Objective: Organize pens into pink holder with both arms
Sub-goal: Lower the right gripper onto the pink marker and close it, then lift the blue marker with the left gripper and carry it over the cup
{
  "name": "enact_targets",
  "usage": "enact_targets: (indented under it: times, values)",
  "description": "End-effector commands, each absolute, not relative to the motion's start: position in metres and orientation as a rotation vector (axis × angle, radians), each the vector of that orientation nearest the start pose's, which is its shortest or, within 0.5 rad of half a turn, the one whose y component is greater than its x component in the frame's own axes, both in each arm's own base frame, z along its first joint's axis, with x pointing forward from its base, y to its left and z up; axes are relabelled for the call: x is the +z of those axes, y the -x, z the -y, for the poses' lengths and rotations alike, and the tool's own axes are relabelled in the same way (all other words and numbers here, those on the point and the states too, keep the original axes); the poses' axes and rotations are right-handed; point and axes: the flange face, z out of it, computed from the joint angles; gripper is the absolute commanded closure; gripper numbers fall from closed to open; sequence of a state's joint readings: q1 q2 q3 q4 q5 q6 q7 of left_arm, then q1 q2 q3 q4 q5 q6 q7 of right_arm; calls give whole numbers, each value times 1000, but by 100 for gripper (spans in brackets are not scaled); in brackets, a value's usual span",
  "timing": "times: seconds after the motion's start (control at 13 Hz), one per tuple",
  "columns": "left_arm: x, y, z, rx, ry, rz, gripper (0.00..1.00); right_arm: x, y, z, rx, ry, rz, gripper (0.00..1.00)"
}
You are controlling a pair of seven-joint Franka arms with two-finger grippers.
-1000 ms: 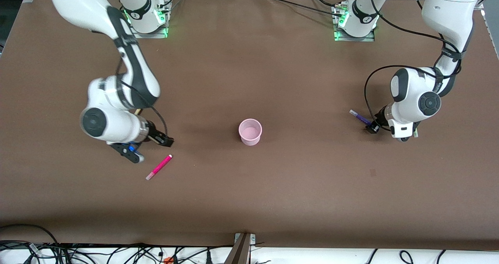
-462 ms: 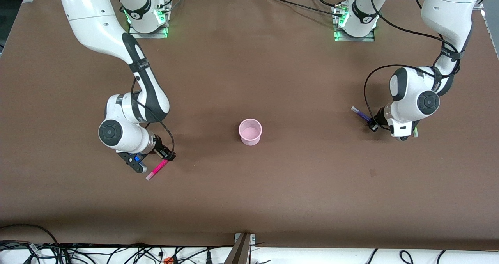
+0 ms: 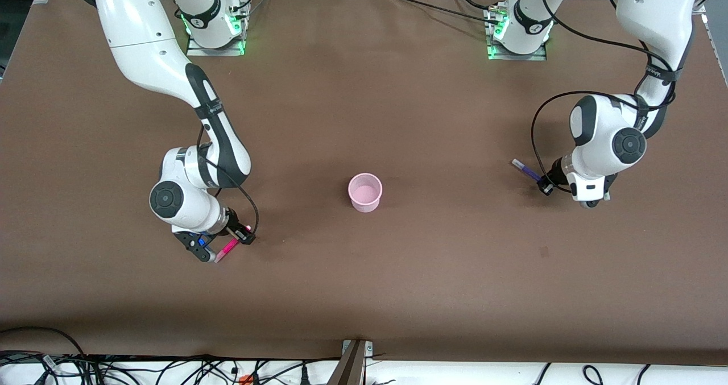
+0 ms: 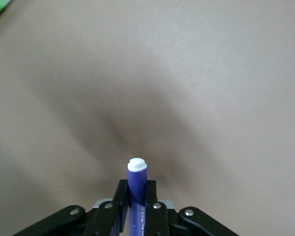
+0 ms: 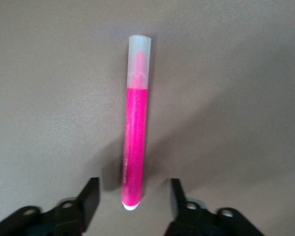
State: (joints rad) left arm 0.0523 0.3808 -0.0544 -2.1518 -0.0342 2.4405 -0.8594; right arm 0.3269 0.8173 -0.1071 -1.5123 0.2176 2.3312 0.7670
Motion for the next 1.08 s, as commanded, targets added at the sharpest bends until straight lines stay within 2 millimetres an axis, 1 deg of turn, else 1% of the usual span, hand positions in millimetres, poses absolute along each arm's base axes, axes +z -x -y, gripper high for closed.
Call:
enact_targets:
  times: [0.0, 0.15, 0.23, 0.31, 0.38, 0.46, 0.54, 0.62, 0.69, 0.85, 0.92, 1.0]
  values:
    - [262, -581, 23, 141, 2881, 1314, 100, 174, -697, -167, 39, 2904, -961, 58]
    - [296, -599, 33, 136, 2903, 1290, 100, 173, -696, -167, 42, 2909, -938, 79]
    - [311, -606, 48, 134, 2926, 1262, 100, 173, -696, -168, 43, 2909, -934, 85]
    - [322, -611, 64, 134, 2949, 1235, 100, 171, -696, -167, 47, 2908, -939, 88]
    - [332, -613, 84, 135, 2971, 1211, 100, 171, -695, -168, 49, 2907, -938, 92]
    - [340, -614, 104, 124, 2996, 1195, 100, 172, -696, -168, 47, 2907, -935, 93]
    - [349, -619, 118, 105, 3008, 1211, 100, 173, -696, -168, 47, 2906, -935, 96]
    - [358, -623, 133, 89, 3013, 1250, 100, 173, -696, -168, 47, 2907, -933, 99]
    - [362, -625, 152, 90, 3011, 1289, 100, 176, -697, -169, 43, 2907, -928, 100]
    - [383, -624, 195, 53, 3018, 1344, 100, 185, -698, -168, 43, 2904, -927, 100]
    - [392, -626, 217, 29, 3032, 1348, 100, 193, -698, -169, 47, 2905, -918, 100]
    - [397, -630, 230, 18, 3039, 1372, 100, 202, -697, -169, 70, 2908, -906, 100]
